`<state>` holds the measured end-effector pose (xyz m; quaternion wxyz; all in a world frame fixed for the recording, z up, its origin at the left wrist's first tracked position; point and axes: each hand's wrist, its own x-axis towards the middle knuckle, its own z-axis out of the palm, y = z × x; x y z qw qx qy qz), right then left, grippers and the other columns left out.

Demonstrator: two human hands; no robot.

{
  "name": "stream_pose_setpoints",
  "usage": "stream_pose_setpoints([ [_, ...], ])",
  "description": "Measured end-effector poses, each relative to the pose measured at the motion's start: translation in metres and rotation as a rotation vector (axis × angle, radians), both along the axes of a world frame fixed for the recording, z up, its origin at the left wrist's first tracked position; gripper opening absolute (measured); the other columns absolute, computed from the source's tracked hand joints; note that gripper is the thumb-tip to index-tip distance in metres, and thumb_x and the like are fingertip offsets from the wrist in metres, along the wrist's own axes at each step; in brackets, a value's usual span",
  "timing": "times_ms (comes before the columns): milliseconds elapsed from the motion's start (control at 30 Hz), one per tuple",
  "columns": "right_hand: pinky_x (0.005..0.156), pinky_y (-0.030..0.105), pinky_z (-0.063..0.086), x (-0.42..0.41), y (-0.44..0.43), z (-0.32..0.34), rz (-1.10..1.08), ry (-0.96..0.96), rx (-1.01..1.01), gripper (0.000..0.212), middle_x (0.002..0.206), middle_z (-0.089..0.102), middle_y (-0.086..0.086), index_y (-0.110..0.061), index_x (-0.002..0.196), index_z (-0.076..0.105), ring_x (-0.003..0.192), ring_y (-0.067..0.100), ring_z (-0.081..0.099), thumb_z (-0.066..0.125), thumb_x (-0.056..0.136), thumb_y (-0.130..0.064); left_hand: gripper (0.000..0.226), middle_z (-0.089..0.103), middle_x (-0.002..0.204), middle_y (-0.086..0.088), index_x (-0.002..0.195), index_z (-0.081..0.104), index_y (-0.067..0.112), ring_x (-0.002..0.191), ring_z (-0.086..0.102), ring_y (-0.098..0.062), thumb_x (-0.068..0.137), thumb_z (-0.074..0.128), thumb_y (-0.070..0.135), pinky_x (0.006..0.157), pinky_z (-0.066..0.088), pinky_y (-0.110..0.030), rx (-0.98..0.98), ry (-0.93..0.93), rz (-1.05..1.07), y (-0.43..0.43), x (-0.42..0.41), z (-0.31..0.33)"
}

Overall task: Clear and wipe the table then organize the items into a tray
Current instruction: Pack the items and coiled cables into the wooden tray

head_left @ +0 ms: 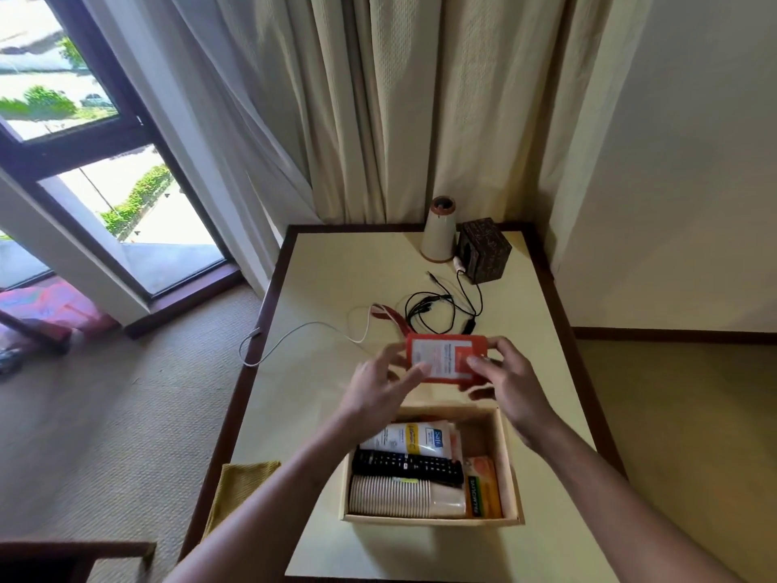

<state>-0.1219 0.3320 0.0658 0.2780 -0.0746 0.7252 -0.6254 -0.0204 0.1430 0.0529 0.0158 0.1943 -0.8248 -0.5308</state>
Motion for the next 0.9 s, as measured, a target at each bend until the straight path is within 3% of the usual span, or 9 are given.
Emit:
stream_pose_setpoints([
  [100, 0.078, 0.041, 0.056, -0.007, -0.005, 0.030, 0.124, 0.057, -0.049, 0.033, 0.101, 0.074, 0.015, -0.019, 0.120, 0.060, 0.086, 0.029, 0.072, 0.057, 0.095, 0.002, 0.016, 0.076, 0.096, -0.007, 0.115, 0.065, 0.008, 0.083, 0.073, -0.026, 0.100, 0.064, 0.012, 0.072, 0.062, -0.037, 0.229, 0.083, 0.135, -0.007, -0.013, 0.030],
  [167, 0.078, 0.037, 0.055, -0.013, -0.005, 0.045, 0.181, 0.128, -0.056, 0.046, 0.103, 0.073, 0.011, -0.024, 0.127, 0.058, 0.088, 0.024, 0.069, 0.057, 0.093, 0.007, 0.013, 0.076, 0.094, -0.015, 0.111, 0.066, 0.002, 0.078, 0.071, -0.032, 0.098, 0.064, 0.005, 0.073, 0.061, -0.043, 0.401, 0.133, 0.141, -0.020, -0.017, 0.054],
  [300, 0.081, 0.026, 0.049, -0.020, -0.015, 0.058, 0.194, 0.391, 0.043, 0.026, 0.110, 0.064, 0.002, -0.040, 0.118, 0.065, 0.094, 0.013, 0.059, 0.062, 0.100, -0.022, 0.024, 0.072, 0.101, -0.025, 0.119, 0.062, -0.007, 0.077, 0.068, -0.034, 0.099, 0.064, 0.005, 0.069, 0.061, -0.038, 0.566, 0.190, 0.055, -0.037, -0.020, 0.099],
  [400, 0.075, 0.007, 0.042, -0.012, -0.028, 0.063, 0.128, 0.516, 0.081, 0.022, 0.109, 0.061, -0.001, -0.034, 0.105, 0.068, 0.097, 0.002, 0.059, 0.047, 0.107, -0.030, 0.028, 0.071, 0.101, -0.022, 0.123, 0.062, -0.008, 0.076, 0.067, -0.033, 0.100, 0.065, 0.008, 0.068, 0.059, -0.036, 0.675, 0.267, 0.076, -0.038, -0.023, 0.116],
  [500, 0.063, 0.016, 0.050, 0.003, -0.038, 0.063, 0.178, 0.523, 0.147, 0.023, 0.085, 0.068, 0.001, -0.021, 0.102, 0.063, 0.072, 0.005, 0.064, 0.041, 0.109, -0.026, 0.021, 0.075, 0.095, -0.021, 0.117, 0.065, -0.004, 0.069, 0.069, -0.035, 0.099, 0.066, 0.006, 0.064, 0.061, -0.039, 0.523, 0.359, 0.216, -0.031, -0.025, 0.119],
  [567, 0.056, 0.028, 0.048, 0.012, -0.041, 0.062, 0.269, 0.552, 0.174, 0.019, 0.073, 0.065, 0.000, -0.024, 0.102, 0.060, 0.057, 0.009, 0.056, 0.043, 0.108, -0.024, 0.014, 0.076, 0.090, -0.014, 0.114, 0.066, 0.003, 0.065, 0.071, -0.030, 0.101, 0.064, 0.007, 0.061, 0.063, -0.038, 0.214, 0.415, 0.266, -0.024, -0.023, 0.114],
  [700, 0.063, 0.040, 0.054, 0.016, -0.031, 0.062, 0.435, 0.599, 0.226, 0.015, 0.076, 0.065, -0.020, -0.032, 0.106, 0.063, 0.066, 0.019, 0.062, 0.048, 0.106, -0.034, 0.017, 0.069, 0.079, 0.007, 0.113, 0.070, 0.012, 0.064, 0.066, -0.006, 0.101, 0.060, 0.005, 0.055, 0.048, -0.011, -0.491, 0.375, 0.144, -0.034, -0.010, 0.097],
  [800, 0.056, 0.042, 0.048, 0.006, -0.015, 0.077, 0.466, 0.636, 0.209, 0.014, 0.073, 0.068, -0.006, -0.030, 0.097, 0.067, 0.061, 0.022, 0.059, 0.056, 0.103, -0.036, 0.022, 0.066, 0.070, 0.011, 0.106, 0.072, 0.013, 0.060, 0.065, -0.002, 0.097, 0.060, -0.003, 0.055, 0.051, -0.015, -0.447, 0.236, -0.018, -0.045, 0.005, 0.081],
  [900, 0.059, 0.015, 0.044, -0.005, -0.006, 0.093, 0.479, 0.619, 0.152, 0.013, 0.073, 0.068, -0.016, -0.019, 0.094, 0.072, 0.066, 0.003, 0.060, 0.063, 0.099, -0.026, 0.018, 0.074, 0.081, -0.014, 0.107, 0.071, 0.003, 0.064, 0.071, -0.034, 0.098, 0.060, -0.007, 0.058, 0.062, -0.045, -0.017, 0.122, -0.173, -0.052, 0.018, 0.078],
])
